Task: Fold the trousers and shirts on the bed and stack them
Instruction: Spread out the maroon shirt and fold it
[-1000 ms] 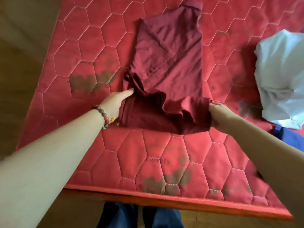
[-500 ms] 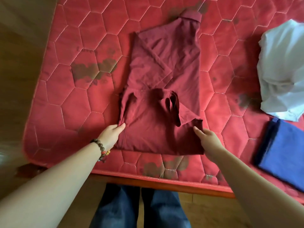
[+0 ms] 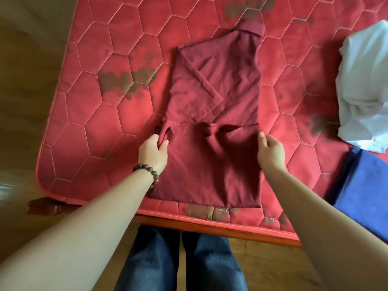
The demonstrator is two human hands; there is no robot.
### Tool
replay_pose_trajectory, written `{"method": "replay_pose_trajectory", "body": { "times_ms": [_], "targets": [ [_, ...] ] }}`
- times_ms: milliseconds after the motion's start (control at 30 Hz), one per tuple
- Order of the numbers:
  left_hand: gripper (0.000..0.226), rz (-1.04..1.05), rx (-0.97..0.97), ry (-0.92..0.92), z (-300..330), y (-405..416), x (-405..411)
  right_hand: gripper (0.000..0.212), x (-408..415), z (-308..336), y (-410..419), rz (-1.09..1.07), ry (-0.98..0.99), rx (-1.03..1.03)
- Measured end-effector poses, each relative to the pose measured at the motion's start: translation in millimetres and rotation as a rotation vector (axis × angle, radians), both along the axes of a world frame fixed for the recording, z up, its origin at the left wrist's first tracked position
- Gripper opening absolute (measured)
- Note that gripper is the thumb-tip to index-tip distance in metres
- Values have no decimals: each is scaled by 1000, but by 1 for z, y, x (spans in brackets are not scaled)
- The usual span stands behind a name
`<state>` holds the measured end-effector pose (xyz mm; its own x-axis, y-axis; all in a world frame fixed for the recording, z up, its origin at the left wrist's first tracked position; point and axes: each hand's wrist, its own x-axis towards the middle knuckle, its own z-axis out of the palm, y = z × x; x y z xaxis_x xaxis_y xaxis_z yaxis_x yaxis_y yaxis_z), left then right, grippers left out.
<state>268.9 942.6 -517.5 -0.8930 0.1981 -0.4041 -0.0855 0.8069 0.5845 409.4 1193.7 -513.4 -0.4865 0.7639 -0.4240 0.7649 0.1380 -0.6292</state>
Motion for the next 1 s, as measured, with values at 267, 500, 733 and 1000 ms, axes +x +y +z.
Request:
{"method": "replay_pose_trajectory", "body": {
  "times_ms": [267, 500, 733, 1000],
  "targets": [
    [32, 24, 118, 9, 5, 9, 1, 11, 13, -3, 8, 75, -40, -182],
    [43, 18, 249, -9, 25, 8, -20, 20, 6, 16, 17, -102, 292, -375],
    [37, 127, 494, -90, 46, 28, -94, 13, -54, 52, 62, -117, 512, -364],
    [25, 72, 217, -202, 0, 84, -165, 10, -129, -4, 94, -37, 171, -406]
  ]
}}
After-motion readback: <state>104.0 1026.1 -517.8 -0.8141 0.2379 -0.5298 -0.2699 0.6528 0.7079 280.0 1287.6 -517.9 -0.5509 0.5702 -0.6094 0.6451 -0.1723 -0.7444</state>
